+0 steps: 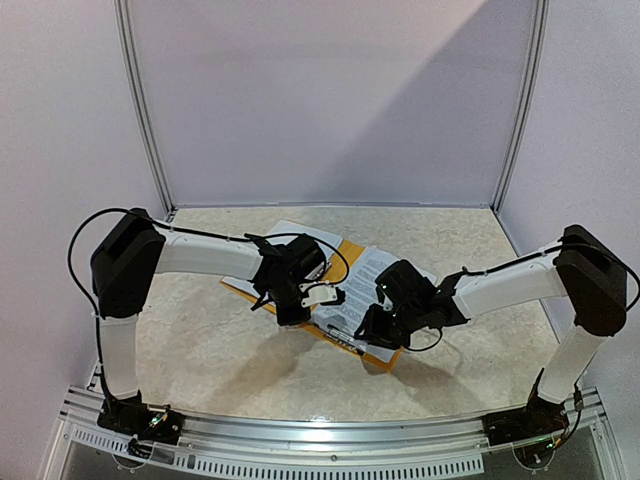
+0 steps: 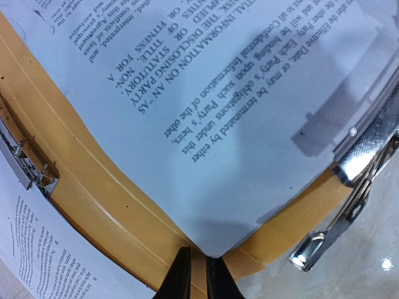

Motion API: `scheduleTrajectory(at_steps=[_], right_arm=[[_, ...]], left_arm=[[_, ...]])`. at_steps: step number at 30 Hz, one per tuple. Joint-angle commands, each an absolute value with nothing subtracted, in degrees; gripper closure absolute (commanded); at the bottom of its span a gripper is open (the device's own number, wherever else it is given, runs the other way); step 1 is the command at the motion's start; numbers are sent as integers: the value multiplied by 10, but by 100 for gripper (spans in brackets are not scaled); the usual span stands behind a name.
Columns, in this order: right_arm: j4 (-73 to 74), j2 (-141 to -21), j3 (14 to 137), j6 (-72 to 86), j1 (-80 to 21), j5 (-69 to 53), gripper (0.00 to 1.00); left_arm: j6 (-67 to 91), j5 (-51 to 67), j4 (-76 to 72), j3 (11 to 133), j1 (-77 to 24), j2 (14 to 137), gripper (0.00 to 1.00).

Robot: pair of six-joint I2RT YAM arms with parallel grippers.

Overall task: Put the files into the folder
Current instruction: Clamp the file in the folder with some files.

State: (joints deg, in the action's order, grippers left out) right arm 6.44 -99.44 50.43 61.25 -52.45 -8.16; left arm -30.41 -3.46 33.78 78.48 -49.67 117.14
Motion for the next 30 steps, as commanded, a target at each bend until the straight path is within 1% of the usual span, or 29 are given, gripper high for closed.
scheduleTrajectory(at_steps=[1,8,11,21,26,30], right_arm=[[99,-991,490,616,-527,-72,63],[124,-981,547,574,-529,-66,62],[111,-982,560,561,-529,-69,62],[67,-1035,561,584,-535,-96,57],[82,-1051,558,591,-538,-99,57],[91,-1033,531,603,-538,-81,59]], left_arm=[[-306,-5,369,773,-510,1213,88],[-307,-4,369,773,-511,1213,88],[-307,-4,370,774,-511,1213,88],[-307,-4,370,773,-511,1213,88],[-307,-4,371,774,-510,1213,88],[-306,-4,371,774,-510,1213,87]])
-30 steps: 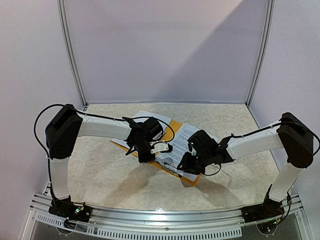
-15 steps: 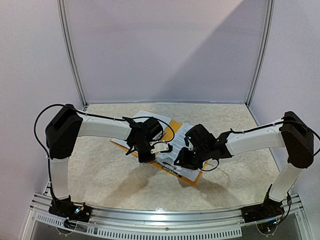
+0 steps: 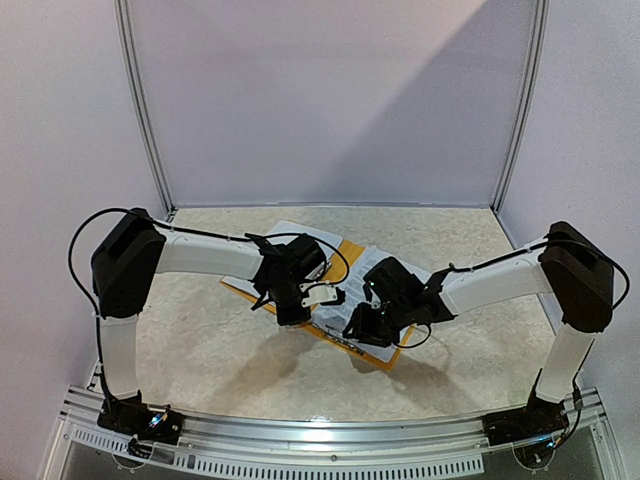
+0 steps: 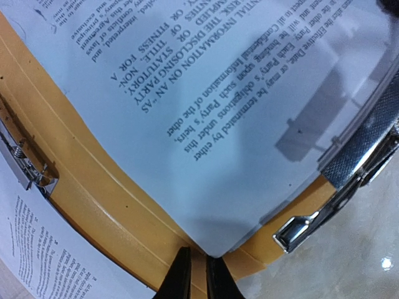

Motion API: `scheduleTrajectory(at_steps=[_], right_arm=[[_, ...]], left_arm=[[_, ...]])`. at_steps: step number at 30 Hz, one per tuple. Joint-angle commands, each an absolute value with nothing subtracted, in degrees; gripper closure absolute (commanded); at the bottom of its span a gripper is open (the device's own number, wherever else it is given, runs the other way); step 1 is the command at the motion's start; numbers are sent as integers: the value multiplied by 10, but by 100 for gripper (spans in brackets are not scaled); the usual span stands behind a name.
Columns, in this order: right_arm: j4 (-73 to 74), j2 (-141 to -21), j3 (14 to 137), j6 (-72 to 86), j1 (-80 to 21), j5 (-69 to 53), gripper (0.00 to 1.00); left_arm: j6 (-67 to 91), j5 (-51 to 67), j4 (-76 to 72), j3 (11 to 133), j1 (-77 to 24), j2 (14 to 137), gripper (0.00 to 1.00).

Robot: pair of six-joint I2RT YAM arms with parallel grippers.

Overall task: Put the files into the folder
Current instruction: Clamp the file in the folder with some files.

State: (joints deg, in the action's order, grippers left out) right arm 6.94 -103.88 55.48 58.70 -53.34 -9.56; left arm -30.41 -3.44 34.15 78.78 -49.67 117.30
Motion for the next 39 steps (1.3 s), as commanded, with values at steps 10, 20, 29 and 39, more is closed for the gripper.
scheduleTrajectory(at_steps=[10,20,29,39], right_arm=[[111,-997,487,632,-539,-70,60],[156,-979,495,624,-543,-50,59],[137,-1016,565,574,-540,-75,59],[276,-932,565,555,-500,25,59]], left_arm=[[-307,-4,371,775,-511,1214,87],[-307,-4,372,776,-511,1215,87],[-308,-5,374,777,-511,1216,87],[-307,-5,376,779,-510,1217,87]])
